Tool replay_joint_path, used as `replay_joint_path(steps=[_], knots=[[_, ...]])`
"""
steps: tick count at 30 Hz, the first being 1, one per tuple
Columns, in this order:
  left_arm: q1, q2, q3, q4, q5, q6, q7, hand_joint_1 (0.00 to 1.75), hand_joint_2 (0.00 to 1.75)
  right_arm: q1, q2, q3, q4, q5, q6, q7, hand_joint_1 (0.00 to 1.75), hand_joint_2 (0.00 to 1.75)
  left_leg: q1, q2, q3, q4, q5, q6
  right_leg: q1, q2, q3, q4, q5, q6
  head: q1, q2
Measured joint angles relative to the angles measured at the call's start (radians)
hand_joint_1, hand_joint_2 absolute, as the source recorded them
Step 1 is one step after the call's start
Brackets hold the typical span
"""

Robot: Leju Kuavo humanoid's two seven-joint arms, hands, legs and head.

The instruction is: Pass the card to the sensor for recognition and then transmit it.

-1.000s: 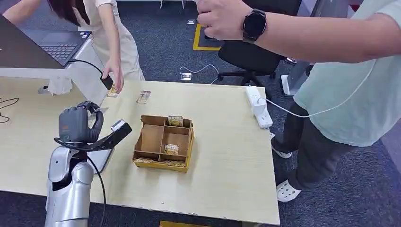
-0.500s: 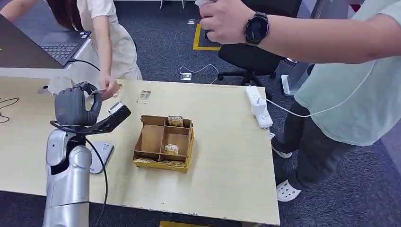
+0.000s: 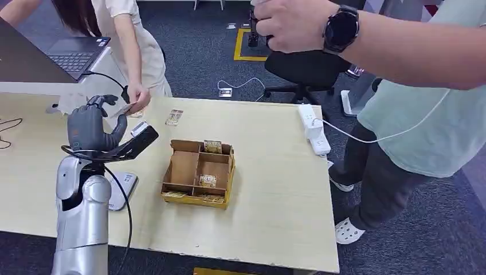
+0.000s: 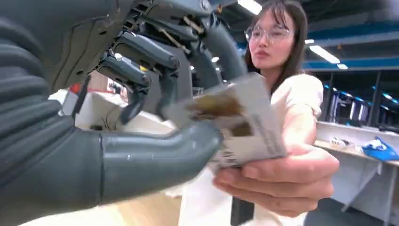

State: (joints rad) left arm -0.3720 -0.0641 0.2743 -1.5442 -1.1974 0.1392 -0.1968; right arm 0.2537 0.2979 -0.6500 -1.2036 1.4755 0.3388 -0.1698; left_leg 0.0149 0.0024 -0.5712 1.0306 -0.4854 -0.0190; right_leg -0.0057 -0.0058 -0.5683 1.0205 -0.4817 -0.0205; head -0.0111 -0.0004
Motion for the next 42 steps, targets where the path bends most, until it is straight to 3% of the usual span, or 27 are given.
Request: replay_joint_path(steps=[3,7,18,23,25,27,30,33,37,42], knots=[[0.000,0.000,0.000,-0.007,0.033,-0.076,0.023,0.00,1.75,0.000,0.000,0.001,-0.003,-0.013,-0.004,0.009,0.00,0.00,0.000,0.000,0.000,0.000,0.000,0.000,0.000,0.000,0.000,0.000,0.000,0.000,0.000,0.000],[0.000,0.007,0.000,-0.042,0.087,-0.185,0.044,0.00,1.75,0.009,0.000,0.043,-0.046,-0.126,-0.031,0.094,0.00,0.00,0.000,0.002,0.001,0.000,0.000,0.000,0.000,0.003,-0.001,0.000,0.000,0.000,0.000,0.000],[0.003,0.041,-0.004,-0.071,0.106,-0.222,0.037,0.00,1.75,0.008,0.000,0.095,-0.087,-0.137,-0.025,0.107,0.00,0.00,0.000,0.003,0.001,0.000,0.000,0.000,0.000,0.003,-0.001,0.000,0.001,0.000,0.000,0.000],[0.069,0.111,-0.047,-0.127,0.263,-0.386,-0.016,0.00,1.75,0.007,0.000,0.085,-0.087,-0.120,-0.025,0.089,0.00,0.00,0.000,0.004,0.001,0.000,0.000,0.000,0.000,0.005,-0.002,0.000,0.001,0.000,0.000,0.000],[0.115,0.178,-0.100,-0.166,0.301,-0.467,-0.027,0.00,1.75,0.009,0.000,0.070,-0.089,-0.114,-0.025,0.092,0.00,0.00,0.000,0.004,0.001,0.000,0.000,0.000,0.000,0.005,-0.002,0.000,0.000,0.000,0.000,0.000],[0.159,0.275,-0.187,-0.210,0.353,-0.521,-0.040,0.00,1.75,0.011,0.000,0.050,-0.089,-0.113,-0.024,0.092,0.00,0.00,0.000,0.004,0.000,0.000,0.000,0.000,0.000,0.005,-0.004,0.000,0.000,0.000,0.000,0.000],[0.183,0.414,-0.360,-0.274,0.391,-0.542,-0.043,0.00,1.75,0.013,0.000,0.027,-0.089,-0.098,-0.024,0.081,0.00,0.00,0.000,0.002,-0.002,0.000,0.000,0.000,0.000,0.003,-0.005,0.000,0.000,0.000,0.000,0.000],[0.181,0.503,-0.555,-0.315,0.364,-0.510,-0.018,0.00,1.75,0.013,0.000,0.017,-0.089,-0.091,-0.025,0.078,0.00,0.00,0.000,0.003,-0.003,0.000,0.000,0.000,0.000,0.003,-0.004,0.000,0.000,0.000,0.000,0.000],[0.176,0.565,-0.711,-0.345,0.374,-0.492,-0.010,0.00,1.75,0.013,0.000,0.011,-0.089,-0.085,-0.027,0.077,0.00,0.00,0.000,0.003,-0.002,0.000,0.000,0.000,0.000,0.004,-0.004,0.000,0.001,0.000,0.000,0.000],[0.176,0.571,-0.830,-0.370,0.314,-0.445,0.036,0.00,1.75,0.013,0.000,0.011,-0.088,-0.082,-0.031,0.082,0.00,0.00,0.000,0.002,-0.003,0.001,0.000,0.000,0.000,0.003,-0.004,0.000,0.001,0.000,0.000,0.000]])
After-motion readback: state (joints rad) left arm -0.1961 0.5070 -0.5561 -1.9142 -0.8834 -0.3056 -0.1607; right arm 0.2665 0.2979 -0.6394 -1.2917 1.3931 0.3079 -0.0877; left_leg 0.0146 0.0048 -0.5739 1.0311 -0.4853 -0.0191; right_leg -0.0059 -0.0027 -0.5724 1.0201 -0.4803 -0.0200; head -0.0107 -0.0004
